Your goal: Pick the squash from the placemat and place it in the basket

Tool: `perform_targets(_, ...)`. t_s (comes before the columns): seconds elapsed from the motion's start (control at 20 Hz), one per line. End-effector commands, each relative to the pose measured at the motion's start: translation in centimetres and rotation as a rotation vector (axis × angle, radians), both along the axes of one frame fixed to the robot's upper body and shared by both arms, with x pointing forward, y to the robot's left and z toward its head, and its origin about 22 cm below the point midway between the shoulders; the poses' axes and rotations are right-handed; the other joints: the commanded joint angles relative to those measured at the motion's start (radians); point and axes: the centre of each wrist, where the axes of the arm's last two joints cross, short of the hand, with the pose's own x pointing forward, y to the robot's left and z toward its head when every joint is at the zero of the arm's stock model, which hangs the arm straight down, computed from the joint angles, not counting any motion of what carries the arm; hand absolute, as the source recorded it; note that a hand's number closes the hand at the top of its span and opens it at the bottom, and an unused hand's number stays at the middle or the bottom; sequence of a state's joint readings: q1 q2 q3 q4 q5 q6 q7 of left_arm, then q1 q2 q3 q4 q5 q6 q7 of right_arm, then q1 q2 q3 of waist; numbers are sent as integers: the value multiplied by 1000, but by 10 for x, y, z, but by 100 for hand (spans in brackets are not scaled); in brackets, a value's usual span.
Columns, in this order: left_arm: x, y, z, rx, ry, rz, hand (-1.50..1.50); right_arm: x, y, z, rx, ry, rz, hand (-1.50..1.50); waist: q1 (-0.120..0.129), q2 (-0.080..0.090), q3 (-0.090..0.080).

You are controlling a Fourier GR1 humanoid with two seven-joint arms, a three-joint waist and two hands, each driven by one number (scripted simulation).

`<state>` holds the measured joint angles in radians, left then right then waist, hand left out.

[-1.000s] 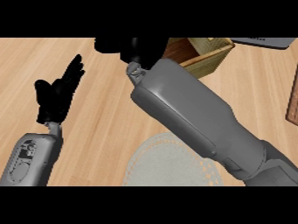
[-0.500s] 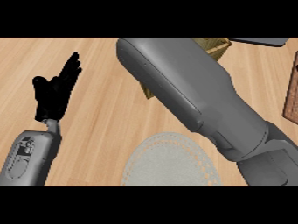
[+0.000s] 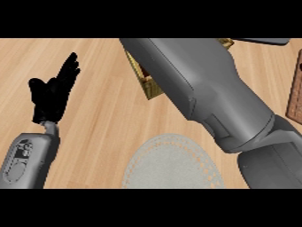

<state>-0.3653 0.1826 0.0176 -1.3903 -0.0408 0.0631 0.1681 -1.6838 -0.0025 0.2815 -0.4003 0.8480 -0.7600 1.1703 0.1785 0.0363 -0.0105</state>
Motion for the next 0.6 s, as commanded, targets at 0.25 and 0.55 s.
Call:
perform_targets(0.25,-1,5,4,-9,0,16,0,18,-14,-16,89,152,-166,150,-17,3,3)
perform_targets(0.55,-2,3,2,-8,-6,24,0,18,-13,-9,125,174,-154,150,-29,-3,4)
